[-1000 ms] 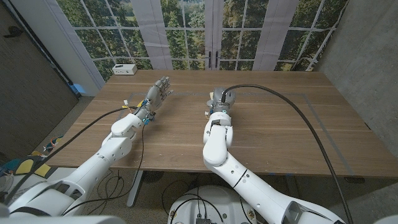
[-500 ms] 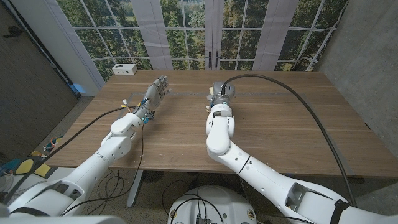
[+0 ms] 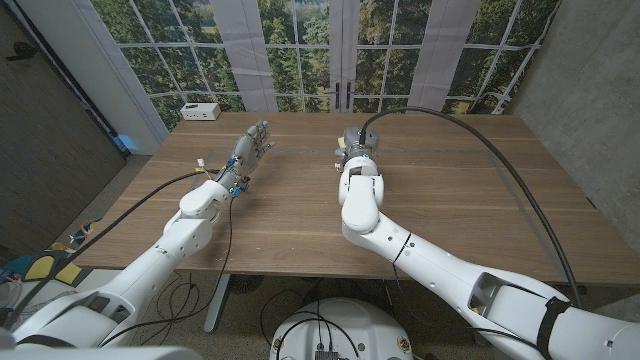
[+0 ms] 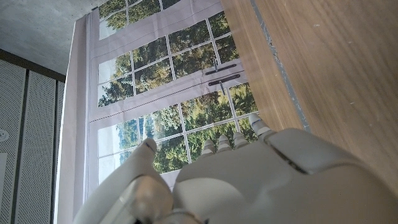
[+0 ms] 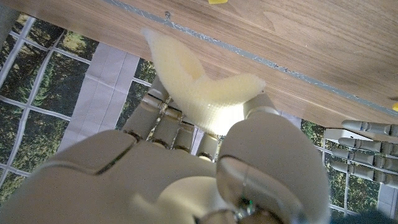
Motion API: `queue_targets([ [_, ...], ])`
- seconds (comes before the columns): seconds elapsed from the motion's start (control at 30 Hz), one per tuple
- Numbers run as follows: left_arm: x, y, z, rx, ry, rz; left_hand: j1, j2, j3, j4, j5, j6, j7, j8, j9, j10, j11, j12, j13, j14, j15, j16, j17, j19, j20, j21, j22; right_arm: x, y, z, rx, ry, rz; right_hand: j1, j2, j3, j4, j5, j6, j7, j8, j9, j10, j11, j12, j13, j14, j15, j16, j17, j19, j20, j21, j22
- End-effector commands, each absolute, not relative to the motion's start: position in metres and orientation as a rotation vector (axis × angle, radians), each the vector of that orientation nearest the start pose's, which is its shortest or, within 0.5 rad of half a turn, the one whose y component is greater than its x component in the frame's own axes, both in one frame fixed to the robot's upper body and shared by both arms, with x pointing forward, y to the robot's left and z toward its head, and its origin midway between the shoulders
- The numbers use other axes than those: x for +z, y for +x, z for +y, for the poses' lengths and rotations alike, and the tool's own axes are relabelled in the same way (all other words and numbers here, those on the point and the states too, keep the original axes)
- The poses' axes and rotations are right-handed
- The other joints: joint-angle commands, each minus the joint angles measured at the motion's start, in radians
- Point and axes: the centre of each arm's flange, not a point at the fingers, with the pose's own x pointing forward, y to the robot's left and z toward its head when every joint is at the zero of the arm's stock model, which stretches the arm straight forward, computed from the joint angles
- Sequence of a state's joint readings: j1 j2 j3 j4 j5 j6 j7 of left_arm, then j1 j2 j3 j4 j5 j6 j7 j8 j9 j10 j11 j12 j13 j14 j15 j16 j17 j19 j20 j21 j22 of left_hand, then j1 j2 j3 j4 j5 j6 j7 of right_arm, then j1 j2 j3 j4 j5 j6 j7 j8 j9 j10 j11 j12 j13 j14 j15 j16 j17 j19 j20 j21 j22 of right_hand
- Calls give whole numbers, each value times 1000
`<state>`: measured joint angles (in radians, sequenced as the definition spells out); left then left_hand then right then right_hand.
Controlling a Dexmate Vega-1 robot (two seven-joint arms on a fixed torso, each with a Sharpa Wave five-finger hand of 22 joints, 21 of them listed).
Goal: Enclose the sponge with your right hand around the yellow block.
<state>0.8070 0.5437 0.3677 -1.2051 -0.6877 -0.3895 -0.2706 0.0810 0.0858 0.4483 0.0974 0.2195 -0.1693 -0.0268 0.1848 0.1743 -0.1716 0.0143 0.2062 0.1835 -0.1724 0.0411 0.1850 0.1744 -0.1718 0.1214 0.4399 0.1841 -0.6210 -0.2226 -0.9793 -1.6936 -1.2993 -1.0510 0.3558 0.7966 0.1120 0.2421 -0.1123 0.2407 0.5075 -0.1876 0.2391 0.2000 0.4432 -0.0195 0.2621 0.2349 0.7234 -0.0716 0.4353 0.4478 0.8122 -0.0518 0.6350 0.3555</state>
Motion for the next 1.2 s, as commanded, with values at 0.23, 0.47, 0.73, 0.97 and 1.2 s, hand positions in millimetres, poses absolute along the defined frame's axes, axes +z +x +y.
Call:
queue_targets([
  [0.23, -22, 649, 301, -339, 27, -643, 10, -2, -5, -1, 4, -53, -5, -1, 2, -147, 3, -4, 3, -153, 4, -1, 2, -26, 4, -4, 1, 27, 591, -36, -293, -1534, -284, 6, 2, -8, 0, 6, 9, -1, -7, 2, 9, -1, -4, 3, 12, -73, -6, 5, -8, 6, 15, 4],
  [0.47, -23, 648, 302, -328, 28, -640, 10, -1, -6, -1, 4, -53, -4, -1, 2, -148, 5, -4, 3, -153, 4, -1, 2, -26, 4, -6, 1, 21, 600, -37, -260, -1529, -285, 4, 2, -12, 3, 6, 12, 0, -9, 2, 11, -2, -6, 4, 14, -74, -8, 6, -9, 9, 19, 0],
  [0.73, -23, 649, 302, -322, 26, -628, 10, -1, -6, -1, 4, -53, -4, -1, 2, -148, 4, -4, 3, -153, 4, -1, 2, -25, 4, -7, 1, 13, 617, -37, -265, -1556, -246, 5, 3, -14, 4, 7, 15, 4, -11, 2, 16, -4, -6, 5, 18, -76, -12, 6, -11, 9, 24, -6],
  [0.97, -22, 649, 303, -316, 35, -624, 10, 0, -7, -1, 4, -54, -4, -2, 2, -148, 3, -4, 3, -154, 4, -1, 2, -25, 3, -10, 2, 7, 624, -38, -289, -1579, -232, 6, 2, -16, 4, 8, 19, 4, -12, 2, 16, -5, -8, 5, 20, -75, -15, 6, -12, 10, 28, -10],
  [1.2, -20, 649, 301, -321, 41, -621, 10, 0, -7, -1, 4, -54, -5, -2, 2, -148, 4, -4, 3, -154, 4, -1, 3, -24, 4, -12, 2, -1, 629, -39, -267, -1585, -202, 5, 1, -20, 6, 8, 15, 4, -16, 2, 15, -3, -10, 6, 18, -74, -20, 8, -16, 12, 32, -15],
])
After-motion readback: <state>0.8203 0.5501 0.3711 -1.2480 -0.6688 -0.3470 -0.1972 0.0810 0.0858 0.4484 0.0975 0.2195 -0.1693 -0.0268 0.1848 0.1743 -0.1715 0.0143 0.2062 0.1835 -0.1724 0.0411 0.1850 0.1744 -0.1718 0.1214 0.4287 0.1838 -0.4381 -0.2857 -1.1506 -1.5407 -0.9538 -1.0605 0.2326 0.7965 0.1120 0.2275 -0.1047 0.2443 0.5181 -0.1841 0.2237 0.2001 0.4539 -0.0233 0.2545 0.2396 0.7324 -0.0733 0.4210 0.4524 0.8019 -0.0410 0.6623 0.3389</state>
